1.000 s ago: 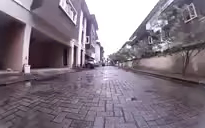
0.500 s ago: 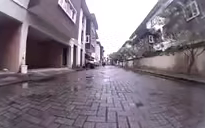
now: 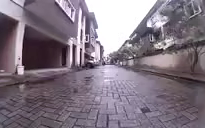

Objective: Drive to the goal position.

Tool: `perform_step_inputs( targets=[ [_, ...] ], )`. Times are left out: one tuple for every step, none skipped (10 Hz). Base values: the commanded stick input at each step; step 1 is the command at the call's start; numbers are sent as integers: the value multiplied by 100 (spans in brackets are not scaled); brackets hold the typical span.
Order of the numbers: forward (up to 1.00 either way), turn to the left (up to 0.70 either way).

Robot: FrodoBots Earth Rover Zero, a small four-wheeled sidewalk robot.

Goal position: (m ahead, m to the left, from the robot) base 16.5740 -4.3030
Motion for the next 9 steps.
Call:
perform_step_inputs(
  targets=[
    [50,0],
    [50,0],
    [50,0],
    [50,0],
    [50,0],
    [50,0],
    [50,0],
    [50,0],
    [50,0]
  ],
)
